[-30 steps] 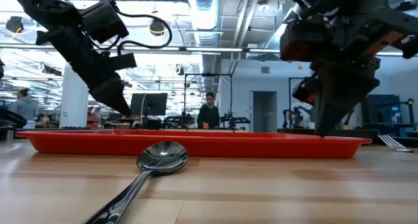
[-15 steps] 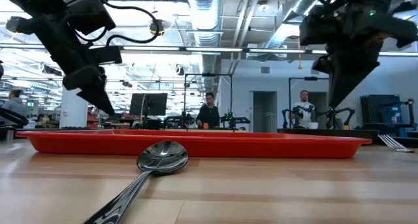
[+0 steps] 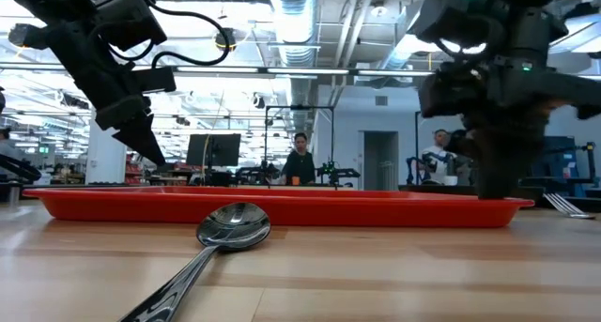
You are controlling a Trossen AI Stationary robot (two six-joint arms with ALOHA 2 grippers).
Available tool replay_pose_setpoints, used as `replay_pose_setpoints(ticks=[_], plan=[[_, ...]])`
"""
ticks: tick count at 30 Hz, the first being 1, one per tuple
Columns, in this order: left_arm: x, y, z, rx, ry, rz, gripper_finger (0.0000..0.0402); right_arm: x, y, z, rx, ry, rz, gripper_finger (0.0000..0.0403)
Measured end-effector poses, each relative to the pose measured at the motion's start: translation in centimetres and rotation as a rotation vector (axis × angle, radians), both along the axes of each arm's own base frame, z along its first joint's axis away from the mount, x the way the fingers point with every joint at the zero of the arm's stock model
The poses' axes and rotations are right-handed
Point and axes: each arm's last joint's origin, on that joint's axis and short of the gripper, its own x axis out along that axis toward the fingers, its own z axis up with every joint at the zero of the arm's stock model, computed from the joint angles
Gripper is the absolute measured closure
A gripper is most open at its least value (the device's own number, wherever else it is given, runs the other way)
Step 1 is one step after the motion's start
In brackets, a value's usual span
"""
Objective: Pick and place plate/cup/fork/spoon on tray
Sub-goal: Prepare the red serving tray
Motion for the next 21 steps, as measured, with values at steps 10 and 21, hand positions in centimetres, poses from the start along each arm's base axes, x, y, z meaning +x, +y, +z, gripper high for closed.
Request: replay_pose_setpoints(ticks=[10,21], plan=[[0.0,0.0,0.0,-0.003,-0.004,0.007,0.0401,0.3,1.3,-0.2,0.072,-0.023,0.012,0.0392],[0.1,0.0,-0.3,-0.018,-0.041,-0.001,0.0401,1.1,1.0,0.3,0.080,-0.113,0.027,0.0392]])
